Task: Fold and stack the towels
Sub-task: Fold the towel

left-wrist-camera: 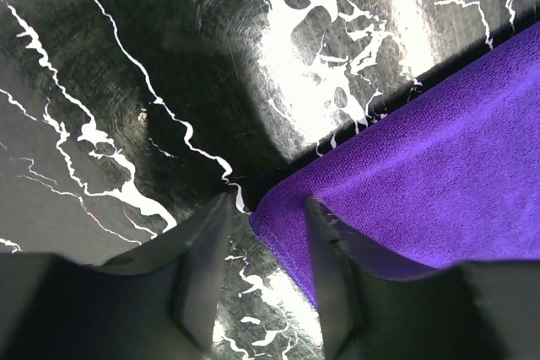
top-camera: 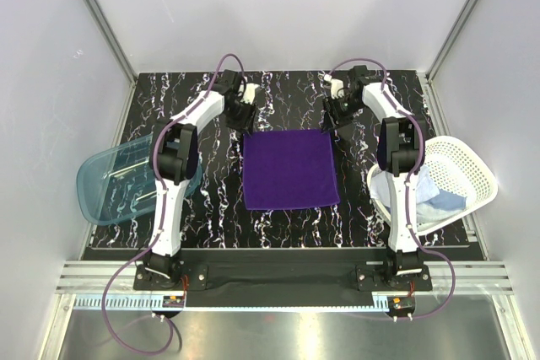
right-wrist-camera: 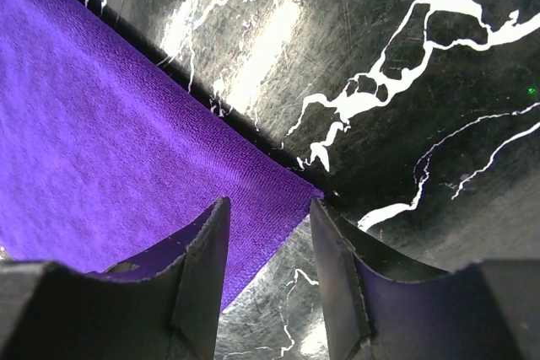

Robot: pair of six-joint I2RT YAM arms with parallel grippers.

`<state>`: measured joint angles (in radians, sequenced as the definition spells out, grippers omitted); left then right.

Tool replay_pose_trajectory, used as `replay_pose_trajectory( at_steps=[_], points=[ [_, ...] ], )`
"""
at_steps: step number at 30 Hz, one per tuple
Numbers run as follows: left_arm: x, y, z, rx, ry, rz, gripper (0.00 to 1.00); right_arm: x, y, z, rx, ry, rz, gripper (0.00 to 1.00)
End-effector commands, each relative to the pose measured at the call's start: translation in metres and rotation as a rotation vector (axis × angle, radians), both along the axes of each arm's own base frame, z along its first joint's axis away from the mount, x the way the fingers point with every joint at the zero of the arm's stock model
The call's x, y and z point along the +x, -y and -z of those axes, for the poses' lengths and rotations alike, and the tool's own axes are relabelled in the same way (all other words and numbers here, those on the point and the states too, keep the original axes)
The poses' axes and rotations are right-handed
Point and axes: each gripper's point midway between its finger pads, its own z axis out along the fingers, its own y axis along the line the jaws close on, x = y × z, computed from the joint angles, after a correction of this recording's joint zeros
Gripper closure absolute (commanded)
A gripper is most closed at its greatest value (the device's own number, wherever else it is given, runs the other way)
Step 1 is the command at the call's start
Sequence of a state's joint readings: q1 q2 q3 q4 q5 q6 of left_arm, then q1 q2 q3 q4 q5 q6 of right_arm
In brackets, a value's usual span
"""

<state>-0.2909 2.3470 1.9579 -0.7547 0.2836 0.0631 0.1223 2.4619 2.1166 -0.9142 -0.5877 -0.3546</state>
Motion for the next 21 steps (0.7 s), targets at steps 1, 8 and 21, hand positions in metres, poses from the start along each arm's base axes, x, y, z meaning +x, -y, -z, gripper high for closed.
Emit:
replay_pose_trajectory(
  at_steps=[1, 8, 21],
  points=[
    [0.001, 0.003, 0.006, -0.018, -0.009, 0.046, 0.58, 0.003, 0.001, -0.006, 0.008, 0.030, -0.052, 0.50],
    [0.000, 0.005, 0.004, -0.034, -0.008, 0.074, 0.68, 0.007, 0.003, -0.005, -0.005, 0.060, -0.069, 0.53],
    [0.006, 0.010, 0.004, -0.054, -0.010, 0.082, 1.00, 0.022, 0.005, -0.010, -0.015, 0.109, -0.071, 0.48]
  ],
)
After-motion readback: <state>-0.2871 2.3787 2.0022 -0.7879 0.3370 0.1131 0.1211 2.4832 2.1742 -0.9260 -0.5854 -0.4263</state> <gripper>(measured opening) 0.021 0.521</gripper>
